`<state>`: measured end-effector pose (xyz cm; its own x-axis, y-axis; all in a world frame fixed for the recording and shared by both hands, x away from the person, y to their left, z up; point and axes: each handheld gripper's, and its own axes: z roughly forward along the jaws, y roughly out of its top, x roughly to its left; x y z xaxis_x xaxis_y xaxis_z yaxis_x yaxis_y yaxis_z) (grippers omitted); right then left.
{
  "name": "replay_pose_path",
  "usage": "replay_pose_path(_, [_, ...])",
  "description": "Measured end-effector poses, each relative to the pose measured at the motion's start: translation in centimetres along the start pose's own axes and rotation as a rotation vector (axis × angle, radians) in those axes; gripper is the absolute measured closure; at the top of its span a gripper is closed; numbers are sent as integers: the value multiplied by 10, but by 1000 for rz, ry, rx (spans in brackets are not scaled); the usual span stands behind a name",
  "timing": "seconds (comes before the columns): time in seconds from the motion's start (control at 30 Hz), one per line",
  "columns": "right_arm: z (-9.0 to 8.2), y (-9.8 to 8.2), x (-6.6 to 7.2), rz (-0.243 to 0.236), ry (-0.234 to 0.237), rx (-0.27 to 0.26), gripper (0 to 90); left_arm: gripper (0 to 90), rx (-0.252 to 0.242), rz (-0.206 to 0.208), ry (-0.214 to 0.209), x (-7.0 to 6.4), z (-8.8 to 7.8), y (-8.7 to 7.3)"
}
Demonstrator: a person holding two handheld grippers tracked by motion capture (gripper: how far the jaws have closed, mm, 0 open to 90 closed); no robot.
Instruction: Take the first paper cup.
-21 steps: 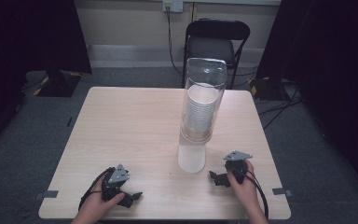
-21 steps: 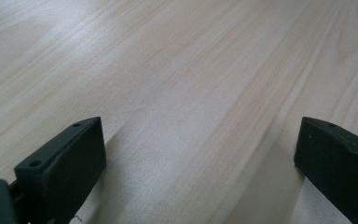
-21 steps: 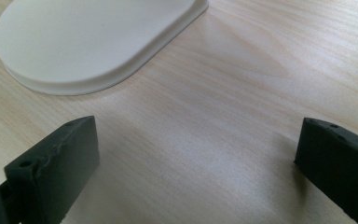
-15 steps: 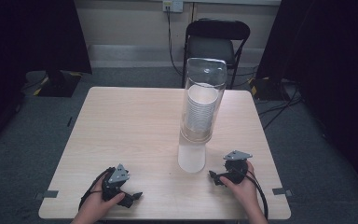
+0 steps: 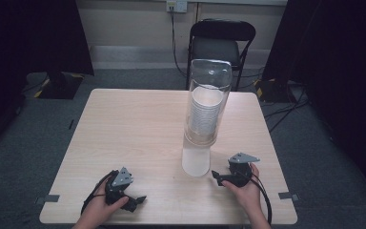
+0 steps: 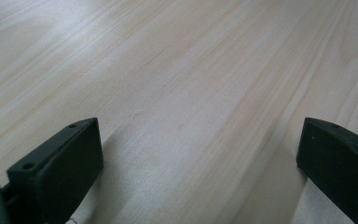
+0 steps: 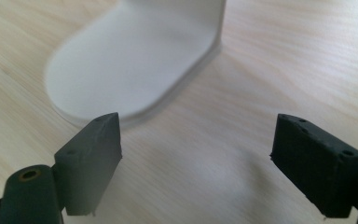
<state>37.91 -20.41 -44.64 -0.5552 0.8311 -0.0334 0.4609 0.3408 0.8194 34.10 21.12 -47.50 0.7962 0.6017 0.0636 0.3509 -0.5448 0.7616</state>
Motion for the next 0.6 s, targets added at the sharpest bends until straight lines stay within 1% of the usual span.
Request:
replay_pose_path(0.03, [-2,3,2,0,7,-25,146,0,0,0,0,0,0,0])
replay_pose_path(0.1, [-3,5,2,-2,12,-32,143,0,0,0,0,0,0,0])
replay_pose_path(0.17, [-4,10,5,6,39,-76,144,0,0,0,0,0,0,0])
replay_pose_path(0.2, [-4,10,5,6,39,-76,144,0,0,0,0,0,0,0])
replay_pose_path(0.23, [-4,12,6,10,45,-90,144,0,0,0,0,0,0,0])
replay_pose_path(0.27, [-2,15,9,22,75,-113,144,0,1,0,0,0,0,0])
replay_pose_path(0.3, [-2,15,9,22,75,-113,144,0,1,0,0,0,0,0])
replay_pose_path(0.33, [-1,18,12,40,99,-127,146,0,1,0,0,0,0,0])
replay_pose_path(0.4, [0,20,13,32,100,-131,144,0,1,0,0,0,0,0])
replay_pose_path(0.47, [3,27,18,6,105,-148,147,0,2,7,2,0,0,0])
replay_pose_path(0.53, [3,29,20,3,106,-157,148,0,1,3,1,0,0,0])
replay_pose_path(0.57, [4,34,23,-6,112,-176,151,0,0,-1,0,0,0,0])
replay_pose_path(0.6, [4,37,25,-5,120,-188,152,0,2,6,3,0,0,0])
